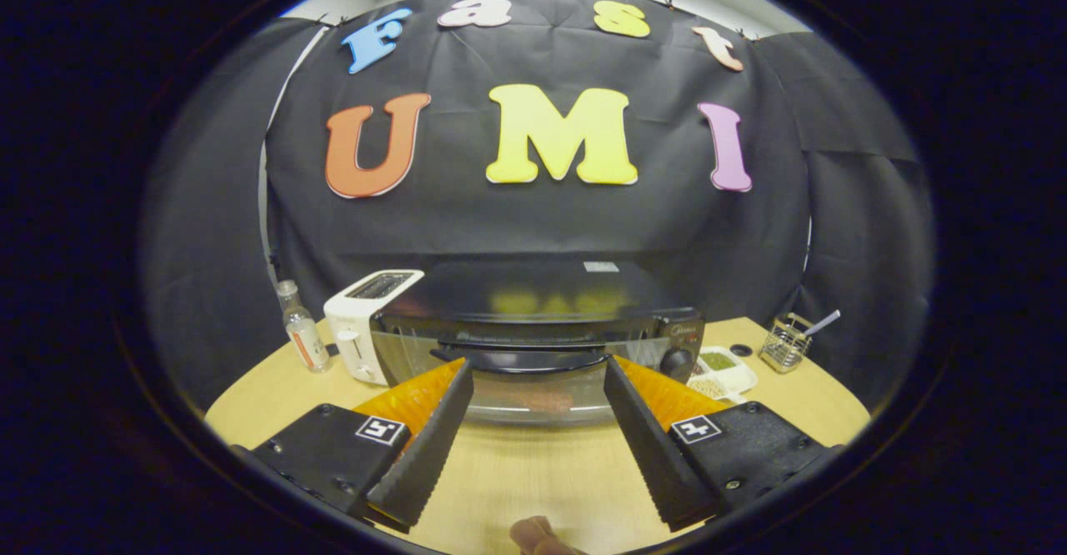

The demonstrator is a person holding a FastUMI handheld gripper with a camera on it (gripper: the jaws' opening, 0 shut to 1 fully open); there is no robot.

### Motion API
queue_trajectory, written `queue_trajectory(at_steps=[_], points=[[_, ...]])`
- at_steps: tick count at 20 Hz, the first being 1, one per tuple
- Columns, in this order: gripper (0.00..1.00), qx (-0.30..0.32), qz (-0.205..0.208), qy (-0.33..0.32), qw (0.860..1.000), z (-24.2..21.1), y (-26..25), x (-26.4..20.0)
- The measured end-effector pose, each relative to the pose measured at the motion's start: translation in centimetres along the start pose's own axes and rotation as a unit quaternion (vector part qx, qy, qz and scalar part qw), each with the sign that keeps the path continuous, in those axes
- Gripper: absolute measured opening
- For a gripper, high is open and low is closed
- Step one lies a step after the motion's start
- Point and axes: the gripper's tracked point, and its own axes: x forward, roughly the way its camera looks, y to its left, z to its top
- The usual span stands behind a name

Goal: Open the toaster oven, put the food inside, and close the toaster oven door.

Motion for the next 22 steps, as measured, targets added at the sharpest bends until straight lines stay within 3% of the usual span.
queue_trajectory(at_steps=[5, 13, 18, 22], points=[[1.00, 0.004, 0.018, -0.046, 0.999, 4.5, 0.6, -5.1], [1.00, -0.006, 0.051, -0.130, 0.990, 12.5, 0.1, -19.2], [1.00, -0.037, 0.064, -0.137, 0.988, 13.2, -0.9, -25.0], [1.00, -0.019, 0.062, -0.122, 0.990, 13.2, -2.6, -28.4]])
